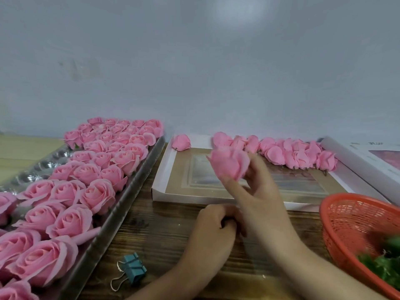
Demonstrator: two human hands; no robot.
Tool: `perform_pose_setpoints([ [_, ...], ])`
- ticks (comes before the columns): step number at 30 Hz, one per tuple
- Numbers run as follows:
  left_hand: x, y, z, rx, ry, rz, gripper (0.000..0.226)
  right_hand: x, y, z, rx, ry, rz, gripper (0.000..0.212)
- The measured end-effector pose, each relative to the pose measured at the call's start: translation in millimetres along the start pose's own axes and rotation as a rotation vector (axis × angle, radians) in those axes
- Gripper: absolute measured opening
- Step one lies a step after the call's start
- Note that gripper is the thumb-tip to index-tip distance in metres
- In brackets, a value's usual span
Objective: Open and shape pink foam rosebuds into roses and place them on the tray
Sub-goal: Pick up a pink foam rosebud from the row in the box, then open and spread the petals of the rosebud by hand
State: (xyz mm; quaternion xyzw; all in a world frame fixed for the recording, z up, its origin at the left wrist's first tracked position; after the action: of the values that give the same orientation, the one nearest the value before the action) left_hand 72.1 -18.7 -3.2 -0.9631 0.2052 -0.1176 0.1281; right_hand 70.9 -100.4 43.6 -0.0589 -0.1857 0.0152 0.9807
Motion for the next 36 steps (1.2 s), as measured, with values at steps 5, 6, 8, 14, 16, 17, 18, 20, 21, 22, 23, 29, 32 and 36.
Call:
perform_pose_setpoints([
  [5, 2, -2, 3, -0.013, 0.000, -0.030, 0.046, -26, -13, -23, 0.037, -0.045, 0.035, 0.035],
  [6, 3, -2, 5, -0.008, -0.009, -0.028, 0.043, -27, -16, -25, 0.029, -0.050, 0.033, 0.038],
  [8, 3, -2, 7, 0.023, -0.020, -0.025, 0.037, -27, -19, -29, -0.019, -0.053, 0.046, 0.040],
  [14, 6, -7, 10, -0.002, -0.060, 0.000, 0.031, -24, -20, -34, -0.057, -0.035, 0.077, 0.035],
  [16, 6, -8, 10, -0.027, -0.053, -0.015, 0.034, -23, -22, -36, -0.021, -0.030, 0.070, 0.032],
  [17, 6, -8, 10, -0.033, -0.052, -0.029, 0.034, -23, -23, -37, -0.003, -0.026, 0.068, 0.031],
  [18, 6, -8, 11, -0.039, -0.055, -0.041, 0.034, -22, -23, -38, 0.017, -0.020, 0.069, 0.030],
  [20, 5, -8, 11, -0.040, -0.052, -0.049, 0.033, -21, -22, -39, 0.052, -0.004, 0.079, 0.028],
  [21, 6, -8, 11, -0.034, -0.045, -0.048, 0.032, -21, -21, -40, 0.062, 0.002, 0.086, 0.027],
  [22, 6, -8, 11, -0.032, -0.041, -0.048, 0.033, -21, -21, -41, 0.069, 0.008, 0.093, 0.026],
  [23, 6, -8, 12, -0.039, -0.042, -0.049, 0.033, -21, -21, -41, 0.074, 0.012, 0.100, 0.025],
  [29, 6, -8, 13, -0.081, -0.039, -0.041, 0.033, -21, -21, -42, 0.050, 0.003, 0.120, 0.022],
  [32, 7, -10, 10, -0.062, 0.002, -0.027, 0.026, -21, -20, -42, 0.003, -0.009, 0.136, 0.026],
  [36, 6, -10, 8, -0.052, 0.036, -0.026, 0.023, -22, -18, -44, -0.042, -0.005, 0.120, 0.028],
])
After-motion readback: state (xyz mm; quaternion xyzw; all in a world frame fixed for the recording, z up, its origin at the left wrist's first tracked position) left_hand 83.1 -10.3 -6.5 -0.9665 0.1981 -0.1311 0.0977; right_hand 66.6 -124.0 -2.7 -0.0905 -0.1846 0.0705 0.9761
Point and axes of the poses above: each hand's wrist, its own x-axis towards the middle knuckle, its own y-axis out of the palm, z = x × y, the point moved 5 cm from there along x, towards the middle knuckle, and after that the axes turned 7 degrees about z, right-handed, at the moved point
